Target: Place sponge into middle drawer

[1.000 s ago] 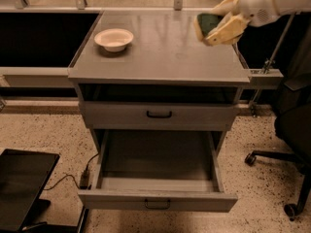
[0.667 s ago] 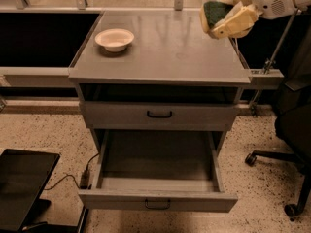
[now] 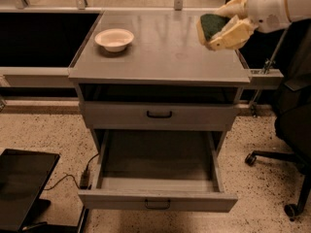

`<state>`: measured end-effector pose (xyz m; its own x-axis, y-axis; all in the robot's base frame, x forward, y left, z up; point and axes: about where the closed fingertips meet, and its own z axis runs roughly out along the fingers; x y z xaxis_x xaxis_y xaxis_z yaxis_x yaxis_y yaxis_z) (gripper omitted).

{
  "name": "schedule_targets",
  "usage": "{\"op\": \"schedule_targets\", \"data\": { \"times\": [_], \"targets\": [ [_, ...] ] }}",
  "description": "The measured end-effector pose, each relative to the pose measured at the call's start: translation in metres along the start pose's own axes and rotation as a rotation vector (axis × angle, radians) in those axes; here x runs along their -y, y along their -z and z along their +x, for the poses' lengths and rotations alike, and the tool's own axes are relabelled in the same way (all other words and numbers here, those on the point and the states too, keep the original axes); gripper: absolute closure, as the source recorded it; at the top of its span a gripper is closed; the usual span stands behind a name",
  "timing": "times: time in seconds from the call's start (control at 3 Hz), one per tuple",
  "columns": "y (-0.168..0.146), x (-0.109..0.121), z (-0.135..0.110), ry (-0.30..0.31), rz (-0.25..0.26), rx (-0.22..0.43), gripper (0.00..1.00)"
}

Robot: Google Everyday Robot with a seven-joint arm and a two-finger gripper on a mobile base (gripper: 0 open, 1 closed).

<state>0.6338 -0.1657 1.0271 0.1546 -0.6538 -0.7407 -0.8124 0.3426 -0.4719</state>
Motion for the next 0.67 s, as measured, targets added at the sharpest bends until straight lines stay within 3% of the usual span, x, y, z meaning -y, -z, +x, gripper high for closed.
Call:
{"op": "schedule_targets", "data": {
  "times": [0.33,0.67],
  "targets": [
    [-0.004,-0.036,0.016,-0.029,0.020,0.041,1.00],
    [-0.027,-0.073,0.051,-0.087,0.046,0.049,1.00]
  ]
}}
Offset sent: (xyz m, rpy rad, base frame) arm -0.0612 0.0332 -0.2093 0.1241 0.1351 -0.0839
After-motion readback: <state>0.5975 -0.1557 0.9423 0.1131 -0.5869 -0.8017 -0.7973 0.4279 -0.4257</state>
